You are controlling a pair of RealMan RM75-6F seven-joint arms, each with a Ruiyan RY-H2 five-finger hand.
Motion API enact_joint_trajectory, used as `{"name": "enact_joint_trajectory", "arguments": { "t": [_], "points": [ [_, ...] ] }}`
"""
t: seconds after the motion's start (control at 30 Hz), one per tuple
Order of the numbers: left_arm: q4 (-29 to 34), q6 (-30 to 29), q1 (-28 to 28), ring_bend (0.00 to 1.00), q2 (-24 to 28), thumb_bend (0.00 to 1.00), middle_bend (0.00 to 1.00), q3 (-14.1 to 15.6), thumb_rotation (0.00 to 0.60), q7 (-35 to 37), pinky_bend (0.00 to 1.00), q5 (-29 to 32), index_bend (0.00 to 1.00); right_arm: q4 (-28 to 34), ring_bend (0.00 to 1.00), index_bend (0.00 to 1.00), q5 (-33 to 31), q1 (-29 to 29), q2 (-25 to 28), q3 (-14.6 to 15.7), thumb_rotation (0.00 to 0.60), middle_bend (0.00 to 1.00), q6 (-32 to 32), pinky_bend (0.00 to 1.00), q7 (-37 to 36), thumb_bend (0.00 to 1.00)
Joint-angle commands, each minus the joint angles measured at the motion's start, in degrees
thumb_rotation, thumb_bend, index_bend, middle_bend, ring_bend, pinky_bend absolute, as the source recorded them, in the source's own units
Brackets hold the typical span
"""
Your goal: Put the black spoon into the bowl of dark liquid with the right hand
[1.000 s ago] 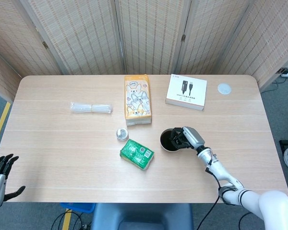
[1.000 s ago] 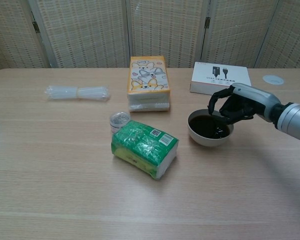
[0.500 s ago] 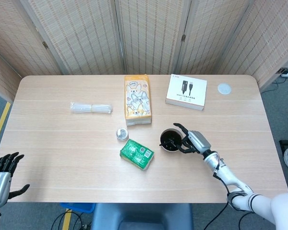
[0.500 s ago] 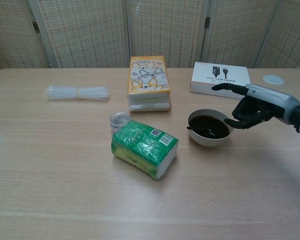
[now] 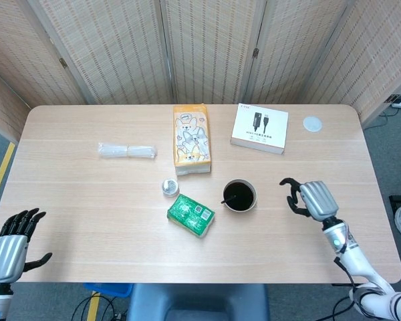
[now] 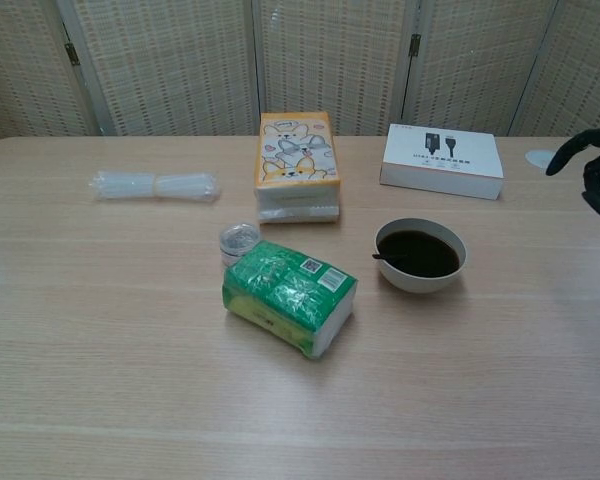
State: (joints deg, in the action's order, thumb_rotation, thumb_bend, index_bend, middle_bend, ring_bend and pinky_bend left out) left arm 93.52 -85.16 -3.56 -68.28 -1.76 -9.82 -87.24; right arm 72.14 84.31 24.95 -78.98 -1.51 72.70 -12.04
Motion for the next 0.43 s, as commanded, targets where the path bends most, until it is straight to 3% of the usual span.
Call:
{"name": "enact_joint_trajectory", "arguments": {
  "t": [0.03, 0.17, 0.27, 0.43],
  "points": [
    [0.2, 0.7, -0.9, 0.12, -0.7, 0.14, 0.14, -0.4, 0.600, -0.4, 0.15, -0.4, 0.17, 6.8, 0.37, 0.35, -1.8, -7.1, 5.4, 0.3, 0.600, 0.32, 9.0, 0.52, 9.7, 0.45],
    [0.5, 1.2, -2.3, 0.12, -1.8, 0.14, 0.14, -1.1, 0.600, -1.1, 0.15, -1.0, 0.17, 11.4, 0.23, 0.27, -2.6, -11.2, 8.8, 1.0, 0.600, 0.20, 12.7, 0.33, 12.5, 0.33],
    [0.8, 1.3, -3.0, 0.12, -2.7, 0.14, 0.14, -1.5, 0.600, -1.9, 0.15, -1.2, 0.17, 14.4, 0.17, 0.16, -2.9, -13.6, 11.0, 1.8, 0.600, 0.16, 14.1, 0.28, 14.6, 0.23],
    [1.4, 0.9, -3.6, 0.12, -4.0, 0.14, 0.14, -1.8, 0.600, -3.7, 0.15, -1.6, 0.17, 17.6, 0.09, 0.02, -2.3, -16.5, 13.1, 3.3, 0.600, 0.08, 15.1, 0.18, 15.9, 0.15]
  ]
}}
